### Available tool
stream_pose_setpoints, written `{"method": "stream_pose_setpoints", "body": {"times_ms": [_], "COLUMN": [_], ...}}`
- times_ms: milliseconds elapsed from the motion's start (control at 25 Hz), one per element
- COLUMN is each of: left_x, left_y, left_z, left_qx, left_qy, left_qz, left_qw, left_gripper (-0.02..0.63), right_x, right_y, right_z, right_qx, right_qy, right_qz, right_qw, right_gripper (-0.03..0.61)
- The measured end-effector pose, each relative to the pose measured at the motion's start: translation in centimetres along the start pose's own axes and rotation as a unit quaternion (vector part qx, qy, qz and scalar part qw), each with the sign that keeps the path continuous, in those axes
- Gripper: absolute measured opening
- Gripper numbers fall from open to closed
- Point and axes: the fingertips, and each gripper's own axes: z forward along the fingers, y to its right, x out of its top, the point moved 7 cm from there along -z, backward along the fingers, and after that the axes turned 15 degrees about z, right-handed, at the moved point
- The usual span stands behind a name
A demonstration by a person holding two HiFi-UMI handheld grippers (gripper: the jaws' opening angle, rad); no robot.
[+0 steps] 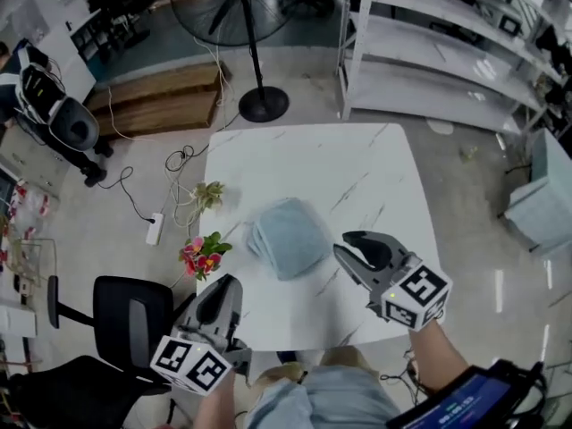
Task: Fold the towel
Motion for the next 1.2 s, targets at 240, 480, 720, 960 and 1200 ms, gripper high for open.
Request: {"method": "stream_pose_setpoints", "body": {"times_ms": [240, 480, 720, 960, 1200], "left_x": [9.2, 10.9, 9.9, 10.3, 10.3], "left_y": [2.2, 4.7, 5.7, 6.0, 6.0], "left_z": [-1.1, -1.2, -2.4, -3.1, -3.2], "left_qx": [0.002, 0.016, 0.01, 0.007, 0.006], "left_qy": [0.118, 0.115, 0.123, 0.131, 0.133], "left_qz": [0.16, 0.24, 0.256, 0.264, 0.263], "left_qw": [0.9801, 0.9637, 0.9588, 0.9556, 0.9556], "left_gripper": [0.018, 0.018, 0.017, 0.012, 0.012], "right_x": [4.6, 4.7, 4.1, 4.4, 4.6], "right_y": [-8.1, -12.4, -13.9, -14.7, -15.1], "right_z": [-1.2, -1.9, -4.0, -4.9, -5.1], "right_qx": [-0.05, -0.13, -0.178, -0.198, -0.208], "right_qy": [0.122, 0.182, 0.203, 0.219, 0.222], "right_qz": [-0.029, -0.069, -0.083, -0.104, -0.12], "right_qw": [0.991, 0.972, 0.959, 0.95, 0.945], "right_gripper": [0.014, 0.014, 0.014, 0.014, 0.014]}}
